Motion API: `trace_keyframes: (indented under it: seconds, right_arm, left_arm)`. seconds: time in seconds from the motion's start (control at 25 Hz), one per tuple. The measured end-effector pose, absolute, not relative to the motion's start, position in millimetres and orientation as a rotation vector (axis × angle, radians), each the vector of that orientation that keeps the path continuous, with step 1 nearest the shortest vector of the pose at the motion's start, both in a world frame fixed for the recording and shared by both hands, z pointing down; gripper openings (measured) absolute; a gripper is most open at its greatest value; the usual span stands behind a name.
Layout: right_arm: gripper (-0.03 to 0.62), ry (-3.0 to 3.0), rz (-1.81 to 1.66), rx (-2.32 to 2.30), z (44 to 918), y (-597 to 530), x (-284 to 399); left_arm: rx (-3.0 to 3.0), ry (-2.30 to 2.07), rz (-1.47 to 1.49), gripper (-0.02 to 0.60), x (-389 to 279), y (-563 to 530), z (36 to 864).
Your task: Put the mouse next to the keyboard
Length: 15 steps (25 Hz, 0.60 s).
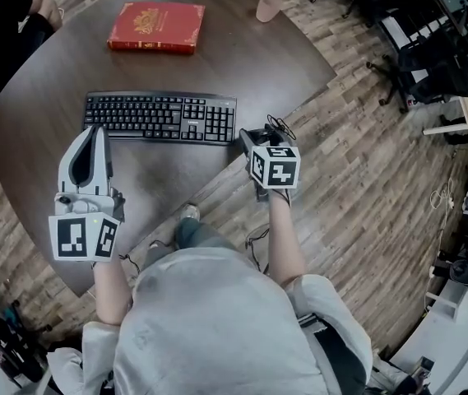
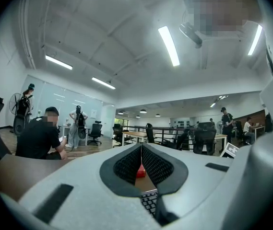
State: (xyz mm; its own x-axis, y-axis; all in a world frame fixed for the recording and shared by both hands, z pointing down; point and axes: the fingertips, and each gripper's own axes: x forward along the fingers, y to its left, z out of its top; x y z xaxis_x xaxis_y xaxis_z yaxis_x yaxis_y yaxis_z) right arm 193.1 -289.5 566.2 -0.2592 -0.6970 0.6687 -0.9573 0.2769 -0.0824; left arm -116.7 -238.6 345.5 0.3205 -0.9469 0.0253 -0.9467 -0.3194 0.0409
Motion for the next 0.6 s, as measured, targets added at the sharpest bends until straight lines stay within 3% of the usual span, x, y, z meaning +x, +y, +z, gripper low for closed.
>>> trace_keyframes:
  seconds: [0.6]
  right_arm:
    - [0.25, -1.889, 0.777, 1.389, 602, -300, 200]
  left_arm:
    - [2.476, -1.832, 0.017, 0.011, -121, -244, 354]
